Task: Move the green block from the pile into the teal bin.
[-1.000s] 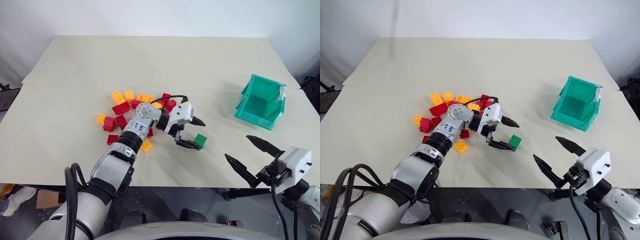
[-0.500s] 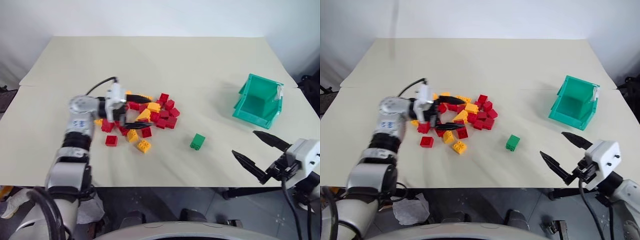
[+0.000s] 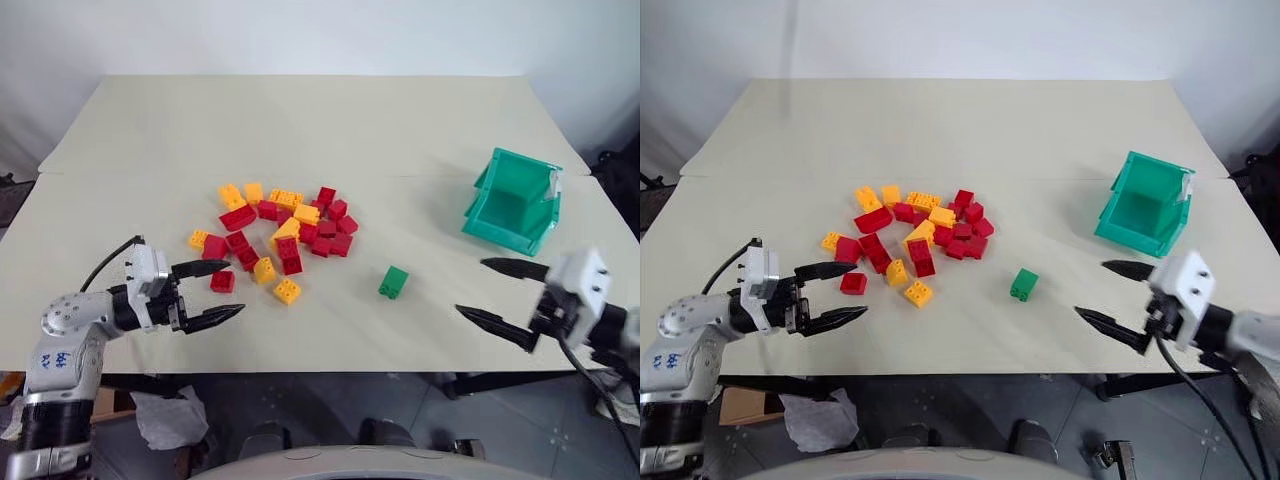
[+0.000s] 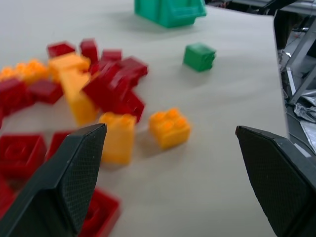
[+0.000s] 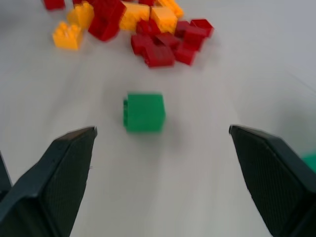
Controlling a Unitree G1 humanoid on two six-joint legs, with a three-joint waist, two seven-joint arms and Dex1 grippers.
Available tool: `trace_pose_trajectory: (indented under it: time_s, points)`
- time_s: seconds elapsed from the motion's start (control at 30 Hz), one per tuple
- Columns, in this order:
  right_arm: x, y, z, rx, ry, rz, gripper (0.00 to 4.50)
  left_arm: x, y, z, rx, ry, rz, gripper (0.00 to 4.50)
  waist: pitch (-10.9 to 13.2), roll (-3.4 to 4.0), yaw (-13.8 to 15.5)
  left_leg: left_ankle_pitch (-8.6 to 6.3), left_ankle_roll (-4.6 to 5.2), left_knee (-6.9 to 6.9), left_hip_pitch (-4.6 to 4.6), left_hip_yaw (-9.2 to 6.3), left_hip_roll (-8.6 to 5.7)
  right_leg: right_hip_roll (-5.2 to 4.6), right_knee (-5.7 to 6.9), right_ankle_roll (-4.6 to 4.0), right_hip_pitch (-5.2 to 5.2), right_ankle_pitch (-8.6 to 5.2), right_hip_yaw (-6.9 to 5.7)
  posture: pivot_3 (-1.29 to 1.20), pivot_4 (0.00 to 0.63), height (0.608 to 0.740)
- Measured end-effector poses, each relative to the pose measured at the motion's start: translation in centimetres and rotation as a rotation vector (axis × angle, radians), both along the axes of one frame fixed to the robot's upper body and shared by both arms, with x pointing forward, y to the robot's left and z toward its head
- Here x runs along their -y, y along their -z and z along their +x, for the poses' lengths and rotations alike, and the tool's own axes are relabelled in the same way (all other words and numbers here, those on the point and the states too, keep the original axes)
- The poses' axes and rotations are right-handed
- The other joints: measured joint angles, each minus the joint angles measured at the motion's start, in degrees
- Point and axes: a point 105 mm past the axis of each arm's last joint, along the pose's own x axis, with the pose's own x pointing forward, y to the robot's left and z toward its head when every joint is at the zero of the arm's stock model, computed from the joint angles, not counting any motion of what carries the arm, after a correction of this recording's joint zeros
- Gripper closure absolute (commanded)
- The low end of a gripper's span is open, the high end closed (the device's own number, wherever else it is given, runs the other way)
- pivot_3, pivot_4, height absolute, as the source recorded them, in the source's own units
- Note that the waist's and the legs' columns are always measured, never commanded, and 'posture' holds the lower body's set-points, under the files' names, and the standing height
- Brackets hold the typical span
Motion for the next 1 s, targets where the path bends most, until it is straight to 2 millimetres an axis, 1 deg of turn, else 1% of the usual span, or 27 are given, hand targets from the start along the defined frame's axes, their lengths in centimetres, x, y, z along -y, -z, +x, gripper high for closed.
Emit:
trace_pose_trajectory:
  time_s: [0.13, 0.2, 0.23, 0.3, 0.37, 0.43, 0.47, 0.57, 0.67, 0.7, 0.73, 0.77, 0.9, 1.0]
  points:
    - [-2.7, 0.9, 1.5, -0.110, -0.049, -0.046, 0.00, 1.0, 0.0, -0.4, 0.000, 0.028, -0.009, 0.04, 0.0, 0.01, 0.5, 0.00, 0.00, 0.01, -0.12, -0.01, -0.03, 0.00, -0.09, -0.01, -0.04, 0.01, -0.04, 0.00, 0.150, 0.740]
    - [-3.8, 1.4, 3.1, -0.143, -0.044, -0.092, 0.00, 1.9, -0.1, -0.2, 0.002, 0.061, -0.014, 0.04, 0.0, 0.00, 0.5, 0.00, 0.01, 0.03, -0.13, 0.03, -0.04, 0.01, -0.14, -0.04, -0.04, 0.02, -0.01, 0.00, 0.150, 0.740]
    - [-4.0, 1.7, 3.7, -0.153, -0.025, -0.109, 0.00, 2.4, -0.1, -0.2, 0.005, 0.078, -0.016, 0.04, 0.0, 0.00, 0.6, 0.00, 0.02, 0.03, -0.15, 0.02, -0.04, 0.01, -0.15, -0.04, -0.04, 0.03, -0.03, 0.00, 0.150, 0.740]
    - [-3.6, 2.9, 4.6, -0.177, 0.015, -0.157, 0.00, 2.7, 0.0, -0.1, 0.002, 0.082, -0.017, 0.04, 0.0, 0.00, 0.6, -0.02, 0.02, -0.03, -0.17, 0.01, -0.04, 0.01, -0.12, -0.02, -0.10, 0.03, -0.06, 0.00, 0.150, 0.740]
    - [-3.1, 4.6, 5.4, -0.210, 0.056, -0.202, 0.00, 2.9, -0.3, 0.1, 0.010, 0.082, -0.023, 0.04, 0.0, 0.00, 0.4, -0.04, 0.02, -0.07, -0.18, 0.04, -0.04, 0.01, -0.14, -0.01, -0.14, 0.04, -0.08, 0.00, 0.150, 0.740]
    - [-3.3, 5.8, 5.7, -0.230, 0.063, -0.230, 0.00, 3.0, -0.6, 0.3, 0.024, 0.087, -0.026, 0.04, 0.0, 0.00, 0.3, -0.04, 0.02, -0.09, -0.24, 0.09, -0.04, 0.01, -0.13, -0.01, -0.25, 0.04, -0.07, 0.00, 0.150, 0.740]
    - [-3.4, 5.7, 5.8, -0.222, 0.055, -0.238, 0.00, 3.0, -0.6, 0.2, 0.024, 0.087, -0.025, 0.04, 0.0, 0.02, 0.3, -0.04, 0.02, -0.09, -0.23, 0.10, -0.04, 0.01, -0.11, -0.01, -0.26, 0.04, -0.07, 0.00, 0.150, 0.740]
    - [-3.6, 5.8, 5.9, -0.221, 0.040, -0.232, 0.60, 3.1, -0.6, 0.2, 0.023, 0.097, -0.026, 0.00, 0.0, 0.01, 0.2, -0.03, 0.02, -0.08, -0.22, 0.12, -0.02, 0.02, -0.12, 0.00, -0.25, 0.04, -0.07, 0.00, 0.150, 0.740]
    - [-4.1, 5.8, 5.9, -0.217, 0.018, -0.208, 1.59, 3.3, -0.9, 0.4, 0.033, 0.109, -0.026, 0.00, 0.0, 0.01, 0.2, -0.03, 0.02, -0.05, -0.22, 0.16, -0.02, 0.02, -0.11, -0.01, -0.25, 0.04, -0.04, 0.00, 0.150, 0.740]
    - [-4.3, 5.8, 5.8, -0.215, 0.006, -0.203, 1.98, 3.4, -1.1, 0.4, 0.039, 0.113, -0.025, 0.00, 0.0, 0.01, 0.2, -0.03, 0.02, -0.05, -0.22, 0.16, -0.02, 0.01, -0.11, -0.01, -0.25, 0.04, -0.04, 0.00, 0.150, 0.740]
    - [-4.4, 5.8, 5.8, -0.212, 0.000, -0.199, 2.28, 3.4, -1.2, 0.5, 0.042, 0.117, -0.024, 0.00, 0.0, 0.01, 0.2, -0.03, 0.02, -0.05, -0.22, 0.17, -0.02, 0.01, -0.12, 0.00, -0.25, 0.04, -0.03, 0.00, 0.150, 0.740]
    - [-4.4, 5.8, 5.7, -0.206, -0.007, -0.195, 2.44, 3.6, -1.1, 0.5, 0.041, 0.122, -0.024, 0.00, 0.0, 0.01, 0.3, -0.03, 0.02, -0.05, -0.22, 0.16, -0.02, 0.01, -0.11, 0.00, -0.25, 0.04, -0.04, 0.00, 0.150, 0.740]
    - [-4.5, 5.9, 5.5, -0.186, -0.016, -0.172, 2.44, 4.0, -0.9, 0.4, 0.033, 0.137, -0.029, 0.00, 0.0, 0.01, 0.3, -0.03, 0.02, -0.06, -0.22, 0.17, -0.02, 0.01, -0.12, 0.00, -0.26, 0.04, -0.04, 0.00, 0.150, 0.740]
    - [-4.1, 5.9, 5.4, -0.170, -0.003, -0.154, 2.44, 4.2, -0.8, 0.4, 0.030, 0.144, -0.039, 0.00, 0.0, 0.01, 0.4, -0.03, 0.02, -0.05, -0.23, 0.17, -0.02, 0.01, -0.13, 0.00, -0.26, 0.04, -0.04, 0.00, 0.150, 0.740]
